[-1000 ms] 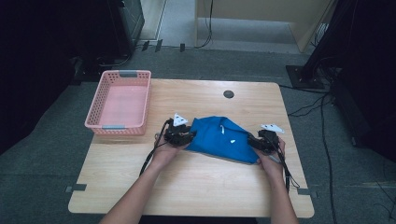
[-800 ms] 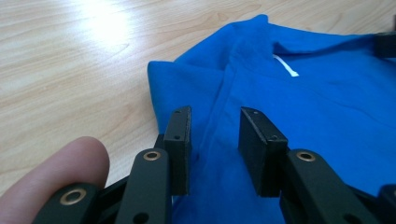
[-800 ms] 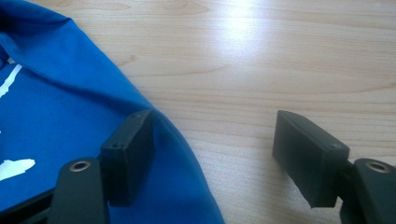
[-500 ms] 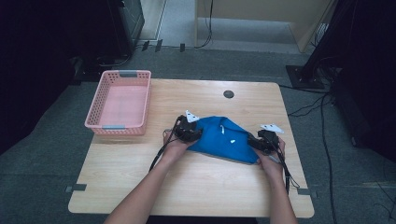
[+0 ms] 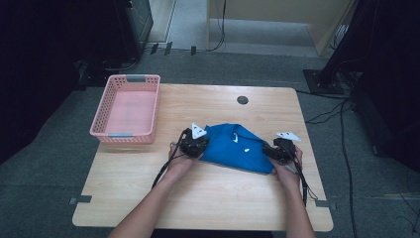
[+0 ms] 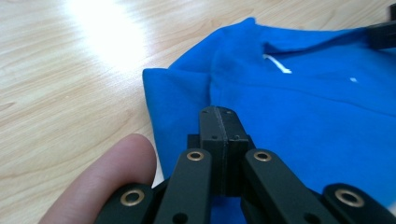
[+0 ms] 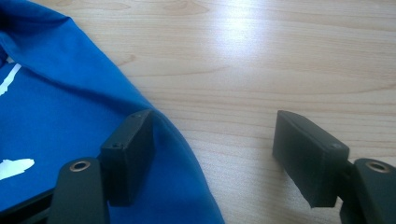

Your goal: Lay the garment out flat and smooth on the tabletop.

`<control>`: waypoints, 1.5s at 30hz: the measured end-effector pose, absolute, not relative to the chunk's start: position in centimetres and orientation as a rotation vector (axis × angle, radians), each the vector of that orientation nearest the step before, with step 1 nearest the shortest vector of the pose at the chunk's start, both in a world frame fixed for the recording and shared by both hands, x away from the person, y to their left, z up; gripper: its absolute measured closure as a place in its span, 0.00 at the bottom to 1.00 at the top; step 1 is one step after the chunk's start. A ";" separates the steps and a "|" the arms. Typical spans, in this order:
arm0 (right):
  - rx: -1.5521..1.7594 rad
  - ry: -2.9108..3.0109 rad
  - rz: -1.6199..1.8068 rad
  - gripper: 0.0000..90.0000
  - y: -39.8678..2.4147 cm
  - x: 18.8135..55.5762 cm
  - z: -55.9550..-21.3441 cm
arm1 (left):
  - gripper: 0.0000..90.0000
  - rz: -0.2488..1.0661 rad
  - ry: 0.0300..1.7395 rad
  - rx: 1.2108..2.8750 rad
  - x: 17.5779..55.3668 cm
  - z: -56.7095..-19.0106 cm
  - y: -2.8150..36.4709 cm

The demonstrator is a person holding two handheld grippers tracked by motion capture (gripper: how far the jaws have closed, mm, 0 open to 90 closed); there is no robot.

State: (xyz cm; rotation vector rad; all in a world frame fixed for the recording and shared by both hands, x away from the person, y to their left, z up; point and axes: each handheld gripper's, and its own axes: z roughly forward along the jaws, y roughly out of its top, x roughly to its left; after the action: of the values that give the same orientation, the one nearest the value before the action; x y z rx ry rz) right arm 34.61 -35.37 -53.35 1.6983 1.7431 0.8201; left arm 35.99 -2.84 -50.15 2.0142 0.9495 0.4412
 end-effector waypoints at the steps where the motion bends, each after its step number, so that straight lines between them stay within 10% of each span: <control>1: 1.698 1.743 0.820 0.33 -35.4 34.6 -53.3 | 1.00 0.441 0.949 2.014 36.0 -50.2 -2.8; 27: 1.704 1.742 0.825 0.33 -35.5 34.6 -53.4 | 1.00 0.223 0.755 1.980 29.3 -51.2 2.1; 31: 1.704 1.742 0.825 0.33 -35.5 34.6 -53.4 | 0.63 0.239 0.947 1.918 31.6 -50.6 1.2; 37: 1.704 1.742 0.826 0.33 -35.5 34.6 -53.4 | 0.52 0.244 1.052 1.948 33.4 -51.1 -0.7; 41: 1.703 1.742 0.827 0.33 -35.5 34.6 -53.4 | 0.57 0.276 0.980 2.010 33.0 -51.5 -1.8; 45: 1.703 1.741 0.826 0.33 -35.5 34.6 -53.4 | 0.95 0.346 0.896 2.050 32.1 -51.7 -2.4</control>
State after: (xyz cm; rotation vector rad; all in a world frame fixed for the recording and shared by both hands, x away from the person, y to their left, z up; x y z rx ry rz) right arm 34.63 -35.50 -53.37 1.7033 1.7413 0.8258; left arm 32.14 -2.37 -51.71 2.0497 0.8965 0.3457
